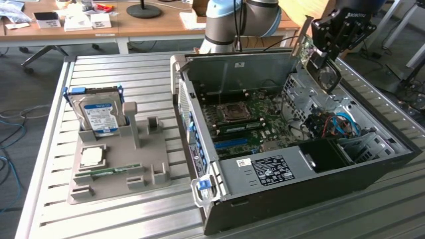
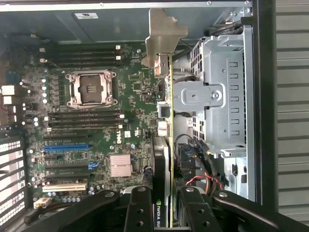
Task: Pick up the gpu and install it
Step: 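Pick up the gpu and move the gpu toward the slot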
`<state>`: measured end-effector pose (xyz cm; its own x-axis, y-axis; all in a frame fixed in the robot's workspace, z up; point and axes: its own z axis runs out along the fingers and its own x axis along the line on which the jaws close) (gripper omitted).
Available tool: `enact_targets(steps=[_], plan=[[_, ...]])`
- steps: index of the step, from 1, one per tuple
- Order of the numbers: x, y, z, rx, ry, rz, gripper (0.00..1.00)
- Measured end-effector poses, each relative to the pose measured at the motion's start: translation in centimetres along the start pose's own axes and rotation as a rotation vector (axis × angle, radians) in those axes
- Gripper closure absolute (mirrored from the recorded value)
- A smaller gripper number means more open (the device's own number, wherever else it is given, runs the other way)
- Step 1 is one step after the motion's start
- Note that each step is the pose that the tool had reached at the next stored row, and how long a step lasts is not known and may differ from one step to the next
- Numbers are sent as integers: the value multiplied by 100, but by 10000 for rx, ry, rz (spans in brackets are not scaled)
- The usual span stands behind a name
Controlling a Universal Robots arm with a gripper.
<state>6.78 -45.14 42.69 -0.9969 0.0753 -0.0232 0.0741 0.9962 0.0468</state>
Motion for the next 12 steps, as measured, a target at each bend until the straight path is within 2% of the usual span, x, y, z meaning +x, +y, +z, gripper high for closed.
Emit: enact_targets(steps=[12], plan=[[6,98,41,-4,1,0,73]])
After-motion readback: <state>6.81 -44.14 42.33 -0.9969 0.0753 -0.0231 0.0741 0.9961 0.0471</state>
